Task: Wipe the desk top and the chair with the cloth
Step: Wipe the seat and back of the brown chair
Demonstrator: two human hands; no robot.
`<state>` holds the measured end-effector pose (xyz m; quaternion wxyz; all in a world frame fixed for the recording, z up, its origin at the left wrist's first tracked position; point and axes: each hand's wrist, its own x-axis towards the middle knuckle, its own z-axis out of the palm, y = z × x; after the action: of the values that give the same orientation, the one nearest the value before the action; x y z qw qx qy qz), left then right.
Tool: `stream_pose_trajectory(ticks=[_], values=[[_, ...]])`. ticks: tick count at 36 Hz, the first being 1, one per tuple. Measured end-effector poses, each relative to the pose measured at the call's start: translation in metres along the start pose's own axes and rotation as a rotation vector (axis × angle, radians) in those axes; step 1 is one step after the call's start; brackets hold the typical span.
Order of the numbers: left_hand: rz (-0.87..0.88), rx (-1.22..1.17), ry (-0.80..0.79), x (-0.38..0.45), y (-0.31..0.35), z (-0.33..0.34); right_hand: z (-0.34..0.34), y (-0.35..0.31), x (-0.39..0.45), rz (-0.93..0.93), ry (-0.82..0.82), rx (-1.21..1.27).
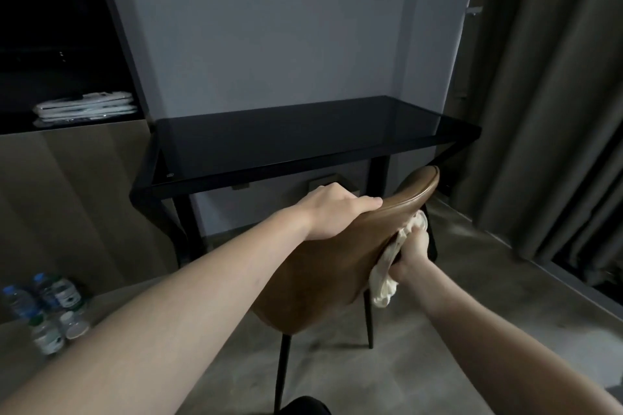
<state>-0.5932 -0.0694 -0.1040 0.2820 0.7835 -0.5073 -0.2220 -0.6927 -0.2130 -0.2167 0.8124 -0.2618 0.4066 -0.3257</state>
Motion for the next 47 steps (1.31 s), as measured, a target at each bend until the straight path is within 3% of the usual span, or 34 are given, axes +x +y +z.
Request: stream_pose_trajectory(ticks=[8,11,14,16,21,25,29,33,38,41,47], values=[[-0.043,-0.023,0.002,-0.017,0.013,-0.003,0.013,-0.102,-0.033,-0.259,-0.091,-0.185],[-0.059,-0.030,0.016,-0.020,0.016,-0.003,0.022,-0.108,-0.044,-0.403,-0.103,-0.432],[-0.055,-0.024,0.018,-0.020,0.016,-0.003,0.025,-0.092,-0.042,-0.667,-0.095,-0.662],[-0.042,-0.008,0.027,-0.019,0.015,-0.001,0.024,-0.079,-0.033,-0.775,-0.097,-0.715],[-0.021,0.013,0.031,-0.010,0.007,0.003,0.016,-0.058,-0.018,-0.643,0.042,-0.358],[-0.019,0.025,0.031,0.000,0.001,0.006,0.004,-0.031,0.009,-0.343,-0.007,-0.118],[0.018,0.007,0.023,0.004,-0.001,0.007,-0.024,0.023,0.055,-0.080,0.010,-0.099],[0.036,-0.008,0.026,0.004,-0.001,0.007,-0.046,0.063,0.089,-0.027,0.042,-0.155],[0.033,-0.011,0.019,0.005,-0.001,0.006,-0.029,0.042,0.061,0.099,0.041,-0.119],[0.033,0.006,0.030,0.004,0.001,0.004,-0.020,0.011,0.056,0.076,-0.040,-0.106],[0.013,-0.037,0.015,-0.001,0.004,0.001,0.000,-0.077,0.022,-0.167,-0.085,-0.152]])
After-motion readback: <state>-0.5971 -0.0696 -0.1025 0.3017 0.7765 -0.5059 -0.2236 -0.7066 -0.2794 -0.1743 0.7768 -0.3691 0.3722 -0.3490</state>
